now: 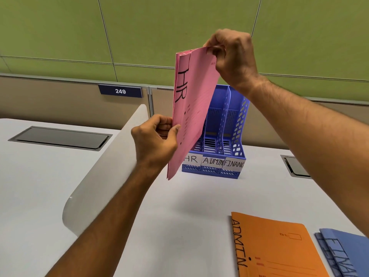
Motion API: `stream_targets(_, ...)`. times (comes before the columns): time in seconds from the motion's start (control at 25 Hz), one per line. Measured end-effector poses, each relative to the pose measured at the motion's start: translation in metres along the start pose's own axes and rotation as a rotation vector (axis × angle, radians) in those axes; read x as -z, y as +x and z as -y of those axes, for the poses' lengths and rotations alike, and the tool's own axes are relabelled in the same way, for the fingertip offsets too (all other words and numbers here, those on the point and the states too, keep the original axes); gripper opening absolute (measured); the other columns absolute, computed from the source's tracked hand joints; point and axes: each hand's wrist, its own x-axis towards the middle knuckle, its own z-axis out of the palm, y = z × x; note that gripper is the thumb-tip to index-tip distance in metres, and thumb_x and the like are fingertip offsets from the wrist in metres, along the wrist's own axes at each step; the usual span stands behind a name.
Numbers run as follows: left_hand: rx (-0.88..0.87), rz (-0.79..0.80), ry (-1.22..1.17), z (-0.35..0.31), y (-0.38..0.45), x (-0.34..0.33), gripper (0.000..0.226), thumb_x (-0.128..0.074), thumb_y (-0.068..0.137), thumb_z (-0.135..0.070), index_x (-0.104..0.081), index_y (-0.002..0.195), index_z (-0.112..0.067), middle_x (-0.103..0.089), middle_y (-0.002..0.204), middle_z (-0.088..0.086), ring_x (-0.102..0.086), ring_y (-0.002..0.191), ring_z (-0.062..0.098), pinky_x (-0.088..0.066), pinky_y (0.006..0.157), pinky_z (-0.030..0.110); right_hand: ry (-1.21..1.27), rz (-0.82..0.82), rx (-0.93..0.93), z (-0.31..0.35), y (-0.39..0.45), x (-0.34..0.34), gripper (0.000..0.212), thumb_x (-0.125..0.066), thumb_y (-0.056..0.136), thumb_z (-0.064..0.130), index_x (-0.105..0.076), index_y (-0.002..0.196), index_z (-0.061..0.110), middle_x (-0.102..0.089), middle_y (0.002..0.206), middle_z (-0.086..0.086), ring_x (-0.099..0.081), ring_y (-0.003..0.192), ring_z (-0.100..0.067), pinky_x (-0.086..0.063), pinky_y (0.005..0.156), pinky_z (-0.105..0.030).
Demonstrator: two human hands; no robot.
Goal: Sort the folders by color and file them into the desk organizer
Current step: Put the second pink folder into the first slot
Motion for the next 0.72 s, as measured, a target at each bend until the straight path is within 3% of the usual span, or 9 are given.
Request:
stream_targets(0.24,0.006,0.013,-0.01,0.023,0.015,-0.044,0.019,-0.078,0.079,-0.022,-0.068,0.088,-0.009,-0.065,0.081,-0.007,-0.057,0.065,-0.007,-0.047,0.068,0.0,-0.049,0.05,-0.014,-0.028,0.007,-0.022,0.024,-0.049,0.086,0.002,-0.072,0.092,0.004,-0.074,0.091,-0.009,-0.067,0.083,-0.019,-0.045,0.067,-0.021)
stream_targets(0.32,0.021,0.011,-0.019,0.028,0.023,-0.055,0.019,-0.078,0.079,-0.021,-0.068,0.089,-0.008,-0.064,0.081,-0.007,-0.058,0.066,-0.004,-0.046,0.068,0.0,-0.077,0.071,-0.001,-0.035,0.014,-0.027,0.026,-0.047,0.086,0.001,-0.071,0.093,0.005,-0.074,0.092,-0.009,-0.066,0.085,-0.02,-0.045,0.068,-0.022)
stream_targets(0.44,0.041,0.006,-0.024,0.036,0.038,-0.07,0.02,-0.078,0.079,-0.022,-0.067,0.09,-0.009,-0.064,0.081,-0.006,-0.059,0.067,0.0,-0.047,0.068,0.001,-0.128,0.076,0.014,-0.044,0.024,-0.034,0.03,-0.042,0.084,0.003,-0.07,0.094,0.005,-0.073,0.094,-0.01,-0.065,0.088,-0.023,-0.049,0.072,-0.034)
stream_targets(0.6,0.029,-0.002,-0.037,0.045,0.053,-0.087,0.018,-0.078,0.079,-0.018,-0.066,0.087,-0.007,-0.063,0.079,-0.005,-0.056,0.066,-0.008,-0.045,0.066,-0.001,-0.155,0.085,-0.002,-0.057,0.031,-0.04,0.031,-0.041,0.084,0.006,-0.069,0.097,0.007,-0.072,0.098,-0.01,-0.065,0.092,-0.021,-0.048,0.075,-0.031)
stream_targets(0.72,0.062,-0.001,-0.038,0.054,0.059,-0.1,0.019,-0.078,0.079,-0.018,-0.065,0.088,-0.007,-0.063,0.08,-0.005,-0.056,0.067,-0.005,-0.044,0.066,-0.002,-0.17,0.11,-0.006,-0.065,0.033,-0.05,0.032,-0.041,0.086,0.008,-0.069,0.101,0.008,-0.072,0.102,-0.009,-0.065,0.096,-0.02,-0.049,0.078,-0.031)
